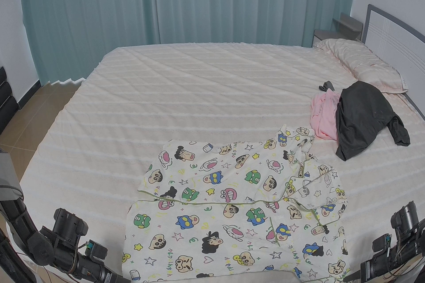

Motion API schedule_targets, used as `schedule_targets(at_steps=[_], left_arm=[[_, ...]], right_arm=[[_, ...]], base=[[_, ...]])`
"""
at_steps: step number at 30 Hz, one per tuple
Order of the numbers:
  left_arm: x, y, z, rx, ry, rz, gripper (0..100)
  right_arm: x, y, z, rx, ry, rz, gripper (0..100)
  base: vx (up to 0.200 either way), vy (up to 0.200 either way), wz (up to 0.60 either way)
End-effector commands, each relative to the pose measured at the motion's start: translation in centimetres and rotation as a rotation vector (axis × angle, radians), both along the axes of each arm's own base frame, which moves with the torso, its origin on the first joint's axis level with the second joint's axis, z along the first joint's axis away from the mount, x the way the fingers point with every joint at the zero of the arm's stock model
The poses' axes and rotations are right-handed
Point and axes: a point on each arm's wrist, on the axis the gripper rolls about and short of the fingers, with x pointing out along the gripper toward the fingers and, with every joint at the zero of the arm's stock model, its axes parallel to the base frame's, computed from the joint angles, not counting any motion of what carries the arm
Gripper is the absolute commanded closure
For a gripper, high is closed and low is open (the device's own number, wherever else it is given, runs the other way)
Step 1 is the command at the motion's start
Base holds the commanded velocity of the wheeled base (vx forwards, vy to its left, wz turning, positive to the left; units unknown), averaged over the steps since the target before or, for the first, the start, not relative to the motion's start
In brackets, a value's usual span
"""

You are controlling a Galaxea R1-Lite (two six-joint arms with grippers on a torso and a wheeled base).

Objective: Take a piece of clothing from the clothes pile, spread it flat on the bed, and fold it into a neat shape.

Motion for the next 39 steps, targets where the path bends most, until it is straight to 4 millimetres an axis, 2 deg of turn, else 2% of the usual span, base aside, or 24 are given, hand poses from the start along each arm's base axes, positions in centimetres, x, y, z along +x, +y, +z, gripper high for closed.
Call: schedule_targets(at_steps=[1,8,9,19,25,27,30,32,35,39], left_arm=[[-0.6,0.1,0.0,0.004,0.022,-0.005,100],[-0.9,0.1,0.0,0.012,0.028,-0.034,100],[-0.9,0.1,0.0,0.014,0.027,-0.034,0],[-0.7,0.8,0.3,-0.002,0.009,0.022,0],[-0.2,2.6,1.9,-0.099,-0.108,0.152,0],[0.3,2.9,2.4,-0.122,-0.14,0.187,0],[0.8,2.9,2.8,-0.147,-0.135,0.241,0],[2.0,2.9,3.9,-0.217,-0.137,0.325,0],[3.4,2.4,5.1,-0.275,-0.132,0.387,0],[5.1,1.0,5.9,-0.329,-0.099,0.395,0]], right_arm=[[-0.1,0.2,-0.7,-0.015,0.075,0.02,100],[0.0,0.2,-1.0,-0.021,0.117,0.027,100],[0.0,0.2,-1.1,-0.02,0.122,0.028,0],[-0.1,0.1,-0.9,-0.016,0.092,0.016,0],[0.4,-0.6,1.2,0.009,-0.12,-0.087,0],[1.9,-1.3,2.7,0.024,-0.213,-0.186,0],[3.5,-1.9,4.0,0.048,-0.264,-0.25,0],[5.7,-2.4,5.2,0.069,-0.292,-0.292,0],[7.9,-2.8,5.6,0.076,-0.284,-0.313,0],[10.9,-3.4,4.6,0.074,-0.284,-0.327,0]], base=[[0.0,0.0,0.0],[0.0,0.0,0.0],[0.0,0.0,0.0],[0.0,0.0,0.0],[0.0,0.0,0.0],[0.0,0.0,0.0],[0.0,0.0,0.0],[0.0,0.0,0.0],[0.0,0.0,0.0],[0.0,0.0,0.0]])
